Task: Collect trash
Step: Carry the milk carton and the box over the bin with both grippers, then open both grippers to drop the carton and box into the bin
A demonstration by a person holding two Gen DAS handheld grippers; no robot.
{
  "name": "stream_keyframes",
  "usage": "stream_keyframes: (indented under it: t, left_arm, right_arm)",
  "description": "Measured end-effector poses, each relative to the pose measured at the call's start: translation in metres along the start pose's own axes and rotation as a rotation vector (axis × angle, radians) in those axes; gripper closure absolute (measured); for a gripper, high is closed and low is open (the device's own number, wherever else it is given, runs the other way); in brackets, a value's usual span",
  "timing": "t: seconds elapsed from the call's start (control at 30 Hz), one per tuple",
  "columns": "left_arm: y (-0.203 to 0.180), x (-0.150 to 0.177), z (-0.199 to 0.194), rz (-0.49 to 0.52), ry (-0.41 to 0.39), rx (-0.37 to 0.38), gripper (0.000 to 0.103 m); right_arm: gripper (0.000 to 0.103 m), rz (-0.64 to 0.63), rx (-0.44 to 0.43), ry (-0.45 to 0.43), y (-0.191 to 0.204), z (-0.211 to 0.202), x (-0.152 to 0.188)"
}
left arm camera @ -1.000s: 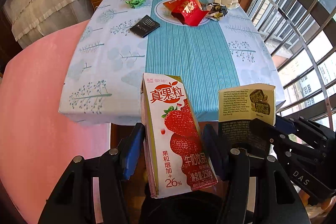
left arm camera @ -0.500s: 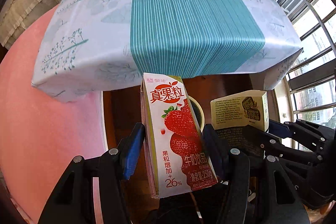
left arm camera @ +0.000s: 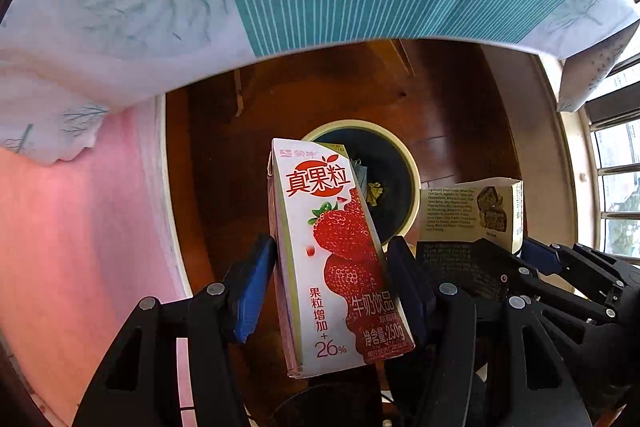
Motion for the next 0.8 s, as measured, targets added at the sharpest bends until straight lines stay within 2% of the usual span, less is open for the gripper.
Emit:
stream_keyframes:
  t: [0.23,0.37,0.4,0.43,0.47,0.5,0.53,0.6,0.8]
  left_arm:
    - [0.016,-0.011,0.057,0.037,-0.03,0.009,0.044]
    - [0.024,-0.02,0.086,0.018,-0.032,0.026,0.043]
    - [0.028,-0.021,0.094,0.012,-0.026,0.038,0.04]
    - [0.031,-0.022,0.1,0.008,-0.019,0.049,0.033]
    - [0.031,-0.023,0.106,0.006,-0.016,0.056,0.027]
    - [0.033,-0.025,0.111,0.006,-0.019,0.058,0.016]
    - [0.035,-0.026,0.115,0.006,-0.022,0.053,0.01]
    - [0.041,-0.028,0.125,0.002,-0.018,0.048,0.009]
    - [0.05,-0.036,0.135,-0.021,-0.036,0.022,0.008]
  right_arm:
    - [0.078,0.095,-0.017,-0.008,-0.004,0.069,-0.014]
    - [0.078,0.12,-0.033,-0.01,-0.007,0.106,-0.02]
    - [0.078,0.131,-0.043,-0.004,-0.009,0.115,-0.023]
    - [0.077,0.146,-0.061,0.0,-0.013,0.122,-0.023]
    - [0.067,0.16,-0.079,0.01,-0.014,0.13,-0.024]
    - [0.061,0.171,-0.083,0.019,-0.017,0.136,-0.025]
    - [0.05,0.18,-0.09,0.024,-0.02,0.141,-0.027]
    - [0.048,0.189,-0.112,0.029,-0.022,0.149,-0.03]
    - [0.048,0.198,-0.094,0.019,-0.032,0.157,-0.036]
Point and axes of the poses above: each gripper's, at about its wrist camera, not at the fingertips, and z roughly the way its jaws point, y to its left, x to its underside, the point moved 6 cm from there along z, roughly the way its jaws point, and after that the axes turned 10 degrees about x, right-handed, at the moved point
